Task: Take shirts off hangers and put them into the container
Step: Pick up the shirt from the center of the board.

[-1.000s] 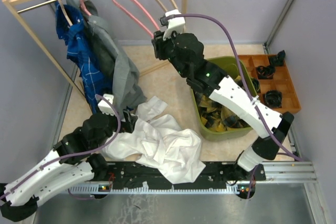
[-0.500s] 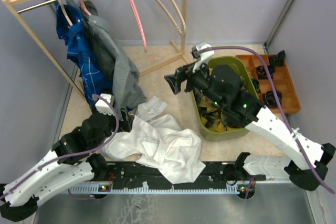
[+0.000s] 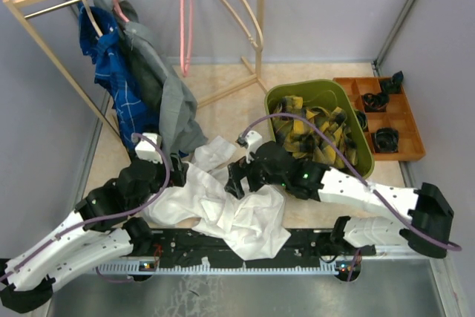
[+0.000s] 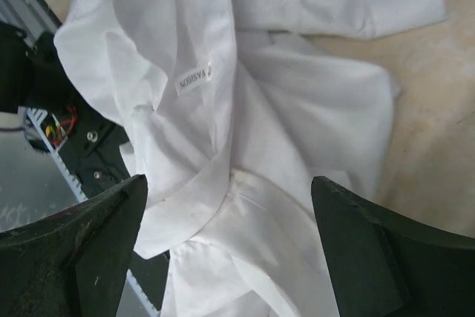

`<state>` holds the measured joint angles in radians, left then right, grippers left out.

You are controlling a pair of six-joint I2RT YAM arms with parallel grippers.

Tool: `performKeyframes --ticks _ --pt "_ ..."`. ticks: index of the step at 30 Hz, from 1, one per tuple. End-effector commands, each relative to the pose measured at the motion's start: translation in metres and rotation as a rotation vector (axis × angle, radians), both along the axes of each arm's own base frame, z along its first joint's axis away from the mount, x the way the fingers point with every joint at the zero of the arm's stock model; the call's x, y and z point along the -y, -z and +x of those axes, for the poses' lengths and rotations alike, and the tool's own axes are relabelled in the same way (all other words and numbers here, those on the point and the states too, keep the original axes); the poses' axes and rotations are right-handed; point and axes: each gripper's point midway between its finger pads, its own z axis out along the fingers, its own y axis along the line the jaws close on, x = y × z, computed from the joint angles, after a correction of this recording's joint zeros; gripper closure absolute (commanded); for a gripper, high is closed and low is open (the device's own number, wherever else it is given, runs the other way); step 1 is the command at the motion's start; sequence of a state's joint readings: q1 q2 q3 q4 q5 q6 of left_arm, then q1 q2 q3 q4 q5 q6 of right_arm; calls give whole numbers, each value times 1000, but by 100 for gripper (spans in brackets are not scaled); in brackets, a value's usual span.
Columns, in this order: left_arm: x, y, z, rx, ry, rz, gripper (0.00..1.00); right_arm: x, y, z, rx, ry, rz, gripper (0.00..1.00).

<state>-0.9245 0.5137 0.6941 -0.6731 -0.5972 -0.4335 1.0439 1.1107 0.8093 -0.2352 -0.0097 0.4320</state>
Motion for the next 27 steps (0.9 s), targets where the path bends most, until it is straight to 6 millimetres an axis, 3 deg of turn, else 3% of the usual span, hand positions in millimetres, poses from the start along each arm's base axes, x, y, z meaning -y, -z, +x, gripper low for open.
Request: performKeyframes --ticks 1,11,16,19,22,24,26,27 --pt "-3 -8 2 10 -29 -13 1 -21 7 -11 -51 -33 22 7" --pt "-5 -7 3 1 -48 -5 1 -61 37 -13 -76 -139 -73 1" --pt "-9 -9 3 10 -61 -16 1 -90 52 -31 -106 -218 -77 1" --pt "-10 -9 2 12 -63 -18 1 -102 71 -38 -106 -224 -133 1" --pt "-10 -9 2 12 -64 -18 1 -89 114 -39 -94 -183 -355 1" --pt "-10 -9 3 11 -67 -17 1 -80 131 -39 -84 -166 -454 2" --pt "-10 -9 3 10 -71 -17 1 -70 137 -36 -78 -125 -499 14" --pt "-10 -8 3 10 -71 -15 1 -66 136 -33 -68 -100 -501 27"
